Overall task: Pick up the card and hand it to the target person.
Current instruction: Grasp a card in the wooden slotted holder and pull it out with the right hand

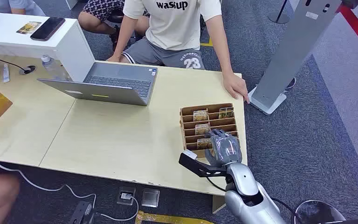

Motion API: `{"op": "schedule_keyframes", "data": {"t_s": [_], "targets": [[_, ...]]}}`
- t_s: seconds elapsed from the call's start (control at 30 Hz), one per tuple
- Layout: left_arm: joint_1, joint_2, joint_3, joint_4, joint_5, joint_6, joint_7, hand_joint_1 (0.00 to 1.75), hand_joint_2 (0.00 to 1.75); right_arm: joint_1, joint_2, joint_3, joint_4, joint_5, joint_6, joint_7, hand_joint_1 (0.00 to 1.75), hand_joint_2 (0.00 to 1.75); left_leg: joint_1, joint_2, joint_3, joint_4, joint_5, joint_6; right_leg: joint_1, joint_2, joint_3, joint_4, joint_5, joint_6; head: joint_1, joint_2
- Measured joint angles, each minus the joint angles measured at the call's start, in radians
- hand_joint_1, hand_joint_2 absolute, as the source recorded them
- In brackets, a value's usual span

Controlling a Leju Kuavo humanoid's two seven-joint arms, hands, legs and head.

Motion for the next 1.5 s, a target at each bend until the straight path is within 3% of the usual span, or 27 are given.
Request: {"op": "schedule_keyframes", "data": {"t_s": [0.23,0.6,1.03,1.37,1.5], "targets": [[0.0,0.0,0.0,0.0,0.0,0.0,0.0,0.0,0.0,-0.006,0.0,0.007,0.022,-0.007,-0.004,0.002,0.7,1.75,0.0,0.0,0.0,0.0,0.0,0.0,0.0,0.0,0.0,0.0,0.0,0.0,0.0,0.0],[0.0,0.0,0.0,0.0,0.001,-0.001,0.003,0.0,0.0,-0.016,0.004,0.016,0.051,-0.01,-0.015,0.004,1.27,1.75,0.0,0.0,0.0,0.0,0.0,0.0,0.0,0.0,0.0,0.0,0.0,0.0,0.0,0.0],[0.0,0.0,0.0,0.0,0.001,-0.002,0.009,0.0,0.0,-0.021,0.007,0.02,0.067,-0.013,-0.013,0.005,1.37,1.75,0.0,0.0,0.001,0.0,0.0,0.0,0.0,0.0,0.0,0.0,0.0,0.0,0.0,0.0],[0.0,0.0,0.0,0.0,0.0,-0.002,0.007,0.0,0.0,-0.021,0.007,0.02,0.067,-0.016,-0.014,0.006,1.58,1.75,0.0,0.0,0.001,0.0,0.0,0.0,0.0,0.0,0.0,0.0,0.0,0.0,0.0,0.0],[0.0,0.0,0.0,0.0,-0.001,-0.002,0.003,0.0,0.0,-0.021,0.007,0.02,0.068,-0.016,-0.016,0.006,1.57,1.75,0.0,0.0,0.001,0.0,0.0,0.0,0.0,0.0,0.0,0.0,0.0,0.0,0.0,0.0]]}}
